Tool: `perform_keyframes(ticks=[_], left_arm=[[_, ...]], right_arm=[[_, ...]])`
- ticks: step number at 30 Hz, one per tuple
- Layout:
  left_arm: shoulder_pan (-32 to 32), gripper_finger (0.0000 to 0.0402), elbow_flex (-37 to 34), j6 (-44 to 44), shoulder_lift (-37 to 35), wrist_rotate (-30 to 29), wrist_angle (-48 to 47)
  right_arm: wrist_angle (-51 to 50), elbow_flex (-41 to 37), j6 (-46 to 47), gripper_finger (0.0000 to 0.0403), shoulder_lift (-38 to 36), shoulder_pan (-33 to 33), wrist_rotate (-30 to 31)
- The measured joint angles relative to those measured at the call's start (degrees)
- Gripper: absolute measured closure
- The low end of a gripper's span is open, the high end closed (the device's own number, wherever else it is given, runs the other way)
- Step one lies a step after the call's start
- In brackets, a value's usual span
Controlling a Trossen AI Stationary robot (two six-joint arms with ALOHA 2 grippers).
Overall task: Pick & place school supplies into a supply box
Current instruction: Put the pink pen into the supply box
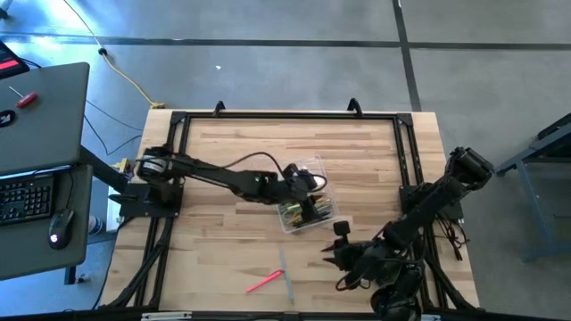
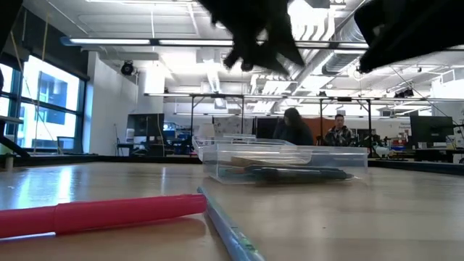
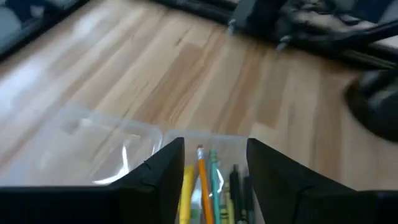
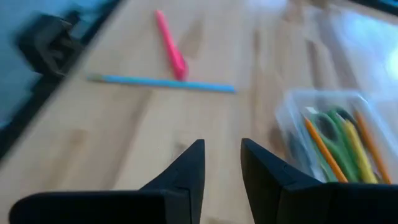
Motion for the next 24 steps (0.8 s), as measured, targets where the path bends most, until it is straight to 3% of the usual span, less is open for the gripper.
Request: perform_keyframes(ticks=[4, 7, 14, 20, 24], left_arm=[[-0.3, 0.0216, 5.3, 2.1, -5.6, 2.1, -14.6], [-0.8, 0.0226, 9.3, -0.9, -9.6, 3.2, -24.8], [-7.5, 0.023, 12.9, -5.5, -17.7, -0.8, -35.4], [-24.0, 0.0231, 8.4, -19.3, -18.6, -17.5, -41.1], [-36.6, 0.0234, -1.0, -30.7, -16.2, -29.9, -33.2]], right_arm=[[7.5, 0.0, -6.7, 0.032, 0.1, -1.4, -6.7], [12.9, 0.0, -9.4, 0.032, 0.8, -3.4, -9.4], [16.5, 0.0, -12.6, 0.032, 3.7, -8.6, -15.9], [15.4, 0.0, -15.3, 0.032, 4.3, -9.3, -18.6], [15.4, 0.0, -17.2, 0.032, 4.3, -9.3, -17.5]])
